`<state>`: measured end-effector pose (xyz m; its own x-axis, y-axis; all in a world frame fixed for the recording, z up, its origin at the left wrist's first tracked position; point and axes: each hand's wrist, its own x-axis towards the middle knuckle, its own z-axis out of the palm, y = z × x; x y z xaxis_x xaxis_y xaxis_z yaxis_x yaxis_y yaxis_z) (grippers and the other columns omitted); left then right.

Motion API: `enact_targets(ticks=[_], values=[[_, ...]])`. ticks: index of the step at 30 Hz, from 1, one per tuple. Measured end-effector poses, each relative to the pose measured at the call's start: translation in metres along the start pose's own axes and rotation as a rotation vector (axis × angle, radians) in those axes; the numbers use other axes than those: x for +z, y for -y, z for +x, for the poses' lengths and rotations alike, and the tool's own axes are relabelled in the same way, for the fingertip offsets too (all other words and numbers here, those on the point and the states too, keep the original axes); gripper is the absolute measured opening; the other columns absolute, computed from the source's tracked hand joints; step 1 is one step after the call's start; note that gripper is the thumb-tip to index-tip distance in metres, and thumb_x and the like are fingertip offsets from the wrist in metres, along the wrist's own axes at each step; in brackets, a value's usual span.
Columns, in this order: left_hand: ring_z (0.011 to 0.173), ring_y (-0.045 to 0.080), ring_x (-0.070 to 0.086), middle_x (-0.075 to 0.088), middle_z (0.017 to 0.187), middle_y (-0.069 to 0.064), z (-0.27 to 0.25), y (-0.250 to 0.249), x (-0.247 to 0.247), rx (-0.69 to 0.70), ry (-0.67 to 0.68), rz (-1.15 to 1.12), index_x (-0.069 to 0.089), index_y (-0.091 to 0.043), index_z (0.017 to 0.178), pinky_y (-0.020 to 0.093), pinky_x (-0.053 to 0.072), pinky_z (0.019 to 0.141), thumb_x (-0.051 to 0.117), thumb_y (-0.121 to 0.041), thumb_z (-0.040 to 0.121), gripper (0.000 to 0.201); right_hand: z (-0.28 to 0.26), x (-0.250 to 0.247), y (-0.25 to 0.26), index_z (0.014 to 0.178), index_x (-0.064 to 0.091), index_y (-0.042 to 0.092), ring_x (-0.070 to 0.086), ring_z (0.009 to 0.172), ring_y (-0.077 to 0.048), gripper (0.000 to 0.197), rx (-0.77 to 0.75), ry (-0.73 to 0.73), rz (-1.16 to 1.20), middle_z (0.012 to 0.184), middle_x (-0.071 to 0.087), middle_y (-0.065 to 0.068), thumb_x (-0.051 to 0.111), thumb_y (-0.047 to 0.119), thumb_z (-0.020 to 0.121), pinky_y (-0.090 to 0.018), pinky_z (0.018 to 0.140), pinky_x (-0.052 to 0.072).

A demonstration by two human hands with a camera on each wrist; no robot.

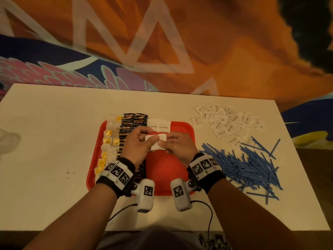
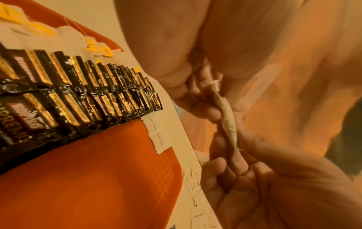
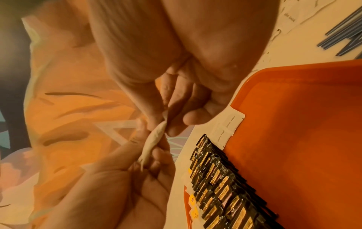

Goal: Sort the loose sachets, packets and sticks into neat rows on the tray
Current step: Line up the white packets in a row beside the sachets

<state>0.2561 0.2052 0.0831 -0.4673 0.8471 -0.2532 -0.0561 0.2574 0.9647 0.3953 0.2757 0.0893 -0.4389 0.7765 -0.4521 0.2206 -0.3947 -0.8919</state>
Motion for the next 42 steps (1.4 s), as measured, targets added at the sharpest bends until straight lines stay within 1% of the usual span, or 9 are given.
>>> enact_targets(ticks=[5,11,16,20,28,31,35,38,42], values=[[0.08,0.018,0.071,0.074,0.09,0.004,-0.006,0.003,-0.009,0.017,0.091,-0.126,0.06,-0.018,0.106,0.031,0.058,0.073,0.069,0.003,0.087,0.029,0.009,0.007,0.0,0.092,0.068,0.012,0.067,0.067,-0.019,0.011,0.036,-0.039,0.047,0.083,0.073,-0.011,0.074,0.006,0.084,-0.025,0.055,0.048],[0.056,0.0,0.045,0.055,0.059,-0.018,0.002,0.006,-0.015,0.107,0.054,0.141,0.072,-0.02,0.093,0.02,0.042,0.06,0.072,-0.005,0.088,0.015,0.022,0.019,-0.002,0.081,0.072,0.015,0.059,0.074,-0.025,0.015,0.102,-0.11,0.153,0.085,0.07,-0.012,0.068,0.025,0.092,-0.028,0.053,0.045],[0.067,0.024,0.054,0.062,0.077,0.023,0.017,0.01,-0.025,0.103,0.043,0.176,0.073,-0.031,0.099,0.04,0.052,0.065,0.075,-0.013,0.087,0.022,0.025,0.02,-0.011,0.093,0.071,0.011,0.065,0.067,-0.015,0.008,0.11,-0.033,0.154,0.082,0.073,-0.005,0.073,0.016,0.087,-0.023,0.055,0.049],[0.066,0.008,0.068,0.07,0.08,-0.004,0.027,0.013,-0.034,0.054,0.053,0.224,0.07,-0.027,0.105,0.019,0.053,0.062,0.071,-0.008,0.089,0.024,0.04,0.019,-0.019,0.092,0.072,0.011,0.067,0.064,-0.012,0.01,0.082,-0.018,0.001,0.077,0.074,-0.004,0.076,0.014,0.083,-0.021,0.056,0.05],[0.071,0.007,0.07,0.069,0.112,-0.01,0.037,0.029,-0.075,-0.045,-0.184,0.188,0.067,-0.022,0.116,0.023,0.059,0.068,0.062,-0.006,0.095,0.027,0.116,0.008,-0.046,0.117,0.065,0.013,0.068,0.073,-0.01,0.035,0.235,-0.222,-0.279,0.076,0.074,0.003,0.074,0.027,0.086,-0.029,0.073,0.058],[0.071,0.001,0.068,0.069,0.107,-0.013,0.034,0.039,-0.099,-0.06,-0.228,0.237,0.07,-0.02,0.115,0.017,0.056,0.066,0.064,-0.007,0.094,0.025,0.135,0.014,-0.05,0.117,0.066,0.017,0.06,0.066,-0.002,0.031,0.266,-0.245,-0.38,0.075,0.071,0.005,0.072,0.028,0.088,-0.016,0.054,0.045],[0.074,0.02,0.071,0.073,0.102,-0.012,0.031,0.05,-0.126,-0.104,-0.279,0.251,0.071,-0.029,0.104,0.04,0.061,0.074,0.065,-0.009,0.093,0.024,0.151,0.024,-0.057,0.114,0.068,0.02,0.06,0.07,0.001,0.031,0.275,-0.276,-0.487,0.083,0.073,0.004,0.072,0.034,0.087,-0.015,0.057,0.043],[0.068,0.018,0.07,0.073,0.1,-0.01,0.027,0.052,-0.136,-0.114,-0.309,0.225,0.07,-0.026,0.104,0.022,0.058,0.061,0.063,-0.004,0.094,0.026,0.159,0.03,-0.06,0.101,0.069,0.017,0.064,0.095,-0.015,0.028,0.272,-0.322,-0.613,0.1,0.068,0.003,0.074,0.038,0.085,-0.028,0.083,0.054],[0.058,0.004,0.065,0.073,0.1,-0.004,0.024,0.059,-0.143,-0.129,-0.32,0.205,0.07,-0.018,0.108,0.015,0.05,0.053,0.061,-0.001,0.094,0.024,0.159,0.035,-0.063,0.089,0.056,0.018,0.053,0.085,-0.015,0.028,0.243,-0.375,-0.685,0.09,0.059,0.004,0.074,0.038,0.085,-0.023,0.06,0.037]])
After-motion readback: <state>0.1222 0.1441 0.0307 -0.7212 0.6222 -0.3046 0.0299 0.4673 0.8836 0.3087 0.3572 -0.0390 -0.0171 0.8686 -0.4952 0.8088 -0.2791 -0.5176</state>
